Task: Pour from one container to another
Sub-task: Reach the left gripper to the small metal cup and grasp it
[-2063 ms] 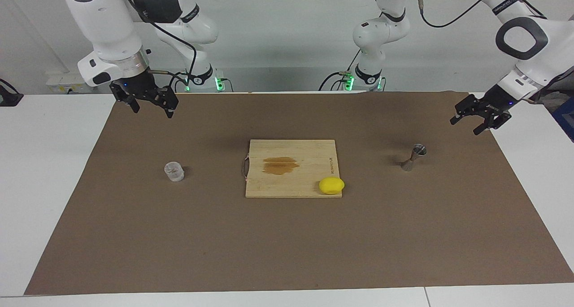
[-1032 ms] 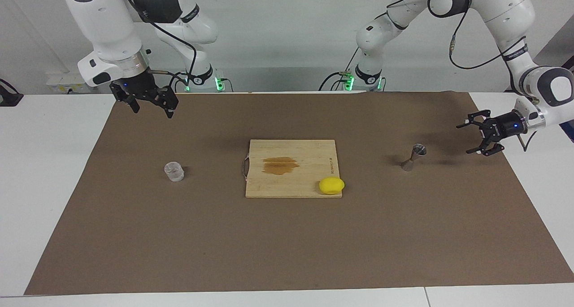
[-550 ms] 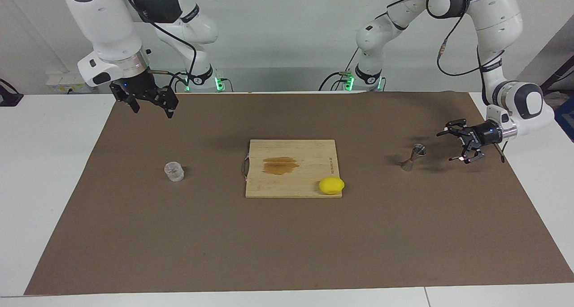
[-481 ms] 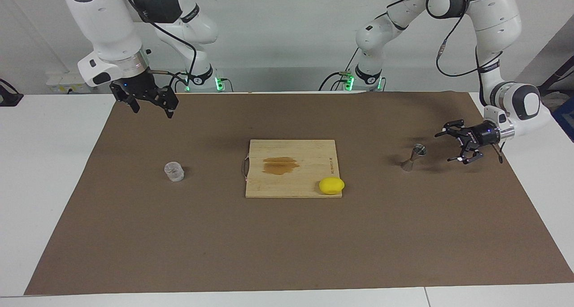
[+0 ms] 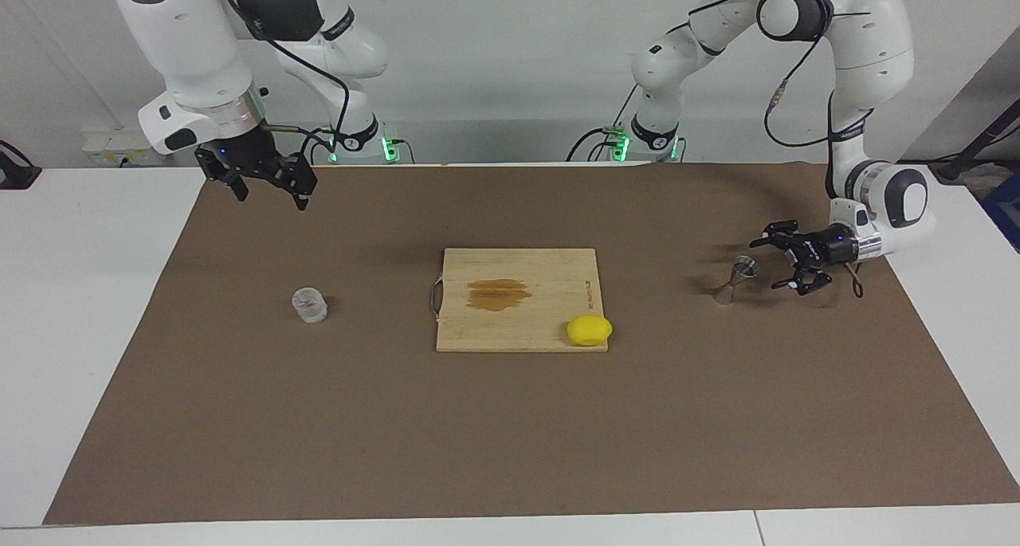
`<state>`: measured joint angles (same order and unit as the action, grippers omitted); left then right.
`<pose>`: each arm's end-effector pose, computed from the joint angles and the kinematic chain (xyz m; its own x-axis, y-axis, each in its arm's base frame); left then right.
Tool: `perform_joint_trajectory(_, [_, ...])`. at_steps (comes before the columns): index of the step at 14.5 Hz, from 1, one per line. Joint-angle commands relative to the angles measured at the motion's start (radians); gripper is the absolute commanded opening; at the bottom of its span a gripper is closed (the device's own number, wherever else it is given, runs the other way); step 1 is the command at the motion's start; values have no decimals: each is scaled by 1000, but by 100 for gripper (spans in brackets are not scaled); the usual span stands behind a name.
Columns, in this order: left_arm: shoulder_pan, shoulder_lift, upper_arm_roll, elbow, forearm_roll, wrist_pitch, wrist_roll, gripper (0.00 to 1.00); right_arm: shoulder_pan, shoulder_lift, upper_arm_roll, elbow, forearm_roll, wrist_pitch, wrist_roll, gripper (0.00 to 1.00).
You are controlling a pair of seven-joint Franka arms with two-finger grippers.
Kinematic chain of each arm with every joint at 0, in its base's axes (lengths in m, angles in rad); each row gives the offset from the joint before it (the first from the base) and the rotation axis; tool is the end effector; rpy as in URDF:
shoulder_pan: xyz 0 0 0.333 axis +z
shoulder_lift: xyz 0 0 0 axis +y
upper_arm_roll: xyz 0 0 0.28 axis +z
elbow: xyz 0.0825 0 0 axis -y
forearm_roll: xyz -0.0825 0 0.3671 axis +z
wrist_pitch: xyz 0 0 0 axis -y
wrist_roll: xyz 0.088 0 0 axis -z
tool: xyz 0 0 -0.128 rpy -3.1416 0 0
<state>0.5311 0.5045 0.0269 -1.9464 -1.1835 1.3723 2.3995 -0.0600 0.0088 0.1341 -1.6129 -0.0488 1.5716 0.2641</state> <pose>0.4960 0.1533 0.2248 0.1249 -0.0797 0.9890 -0.9839 -0.1386 0.1131 0.5363 0.0333 0.5439 0.9814 -0.1885 -0.0359 -0.1862 -0.9807 0.0590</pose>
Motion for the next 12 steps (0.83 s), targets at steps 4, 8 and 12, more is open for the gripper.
perform_joint_trajectory(4, [-48, -14, 11, -40, -34, -39, 33, 100, -14, -20, 4, -21, 21, 1, -22, 100])
perform_joint_trajectory(8, [-71, -14, 13, -42, -61, -35, 41, 100, -14, -20, 4, -21, 21, 1, -22, 100])
perform_joint_trajectory(12, [-86, -14, 13, -42, -65, -41, 56, 100, -14, -20, 6, -21, 21, 1, -22, 100])
